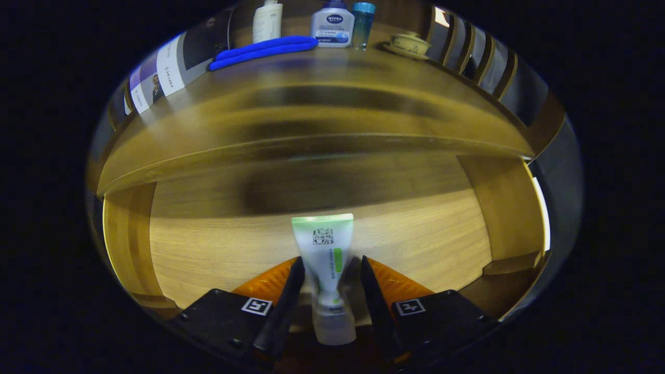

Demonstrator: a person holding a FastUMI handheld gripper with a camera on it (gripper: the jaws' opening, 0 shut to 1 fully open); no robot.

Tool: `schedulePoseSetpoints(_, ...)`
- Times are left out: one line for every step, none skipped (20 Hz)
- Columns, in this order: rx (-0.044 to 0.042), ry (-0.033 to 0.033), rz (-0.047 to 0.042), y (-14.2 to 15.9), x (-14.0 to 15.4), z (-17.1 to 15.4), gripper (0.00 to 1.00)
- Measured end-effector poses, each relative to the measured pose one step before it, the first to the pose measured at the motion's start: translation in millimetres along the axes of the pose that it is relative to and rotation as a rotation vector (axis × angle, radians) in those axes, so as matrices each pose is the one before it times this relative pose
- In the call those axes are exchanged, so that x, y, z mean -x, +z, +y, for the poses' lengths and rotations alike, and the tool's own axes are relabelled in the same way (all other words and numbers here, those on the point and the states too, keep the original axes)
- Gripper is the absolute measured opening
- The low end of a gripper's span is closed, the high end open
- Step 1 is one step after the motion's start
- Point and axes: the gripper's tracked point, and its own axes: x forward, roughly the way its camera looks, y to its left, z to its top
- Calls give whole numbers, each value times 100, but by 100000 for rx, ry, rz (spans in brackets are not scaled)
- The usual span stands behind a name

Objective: Pull open the drawer, take out the items inside it, and place them on the countertop above the cabinet.

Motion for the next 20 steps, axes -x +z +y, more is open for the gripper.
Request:
schedulePoseSetpoints(-904, 423, -664, 88, -202, 145, 63)
schedulePoseSetpoints(71, -254, -598, 118, 47, -91, 57)
schedulePoseSetpoints(-166, -542, -958, 141, 62, 64, 56)
schedulePoseSetpoints(-769, -668, -1490, 288, 181, -95, 51)
schedulePoseSetpoints(-50, -421, -2055, 238, -292, -154, 44)
schedulePoseSetpoints(-1071, -678, -3366, 551, 523, -122, 37)
schedulePoseSetpoints(-643, -464, -801, -115, -211, -90, 31)
schedulePoseSetpoints(-1365, -1337, 711, -144, 286, -421, 30)
schedulePoseSetpoints(-2716, -1125, 610, -239, -12, -299, 31)
schedulePoseSetpoints(-3326, -471, -53, -113, 175, -275, 31)
schedulePoseSetpoints(-3420, 408, -868, 81, 30, 1, 31)
schedulePoseSetpoints(-2896, -55, -1867, 412, 69, -186, 30)
schedulePoseSetpoints(-1967, 209, -1528, 173, 219, -4, 31)
schedulePoseSetpoints(-2279, -143, -2422, 517, 342, -94, 30)
schedulePoseSetpoints(-2788, 381, -3105, 698, 315, 122, 30)
schedulePoseSetpoints(-2614, 385, -3467, 914, 441, 176, 30)
schedulePoseSetpoints(-1808, -110, -2476, 585, 435, 22, 30)
schedulePoseSetpoints(-1573, -295, -2526, 622, 406, -49, 30)
schedulePoseSetpoints(-1506, 189, -1921, 369, 365, 70, 30)
schedulePoseSetpoints(-1681, 353, -1560, 202, 257, 61, 30)
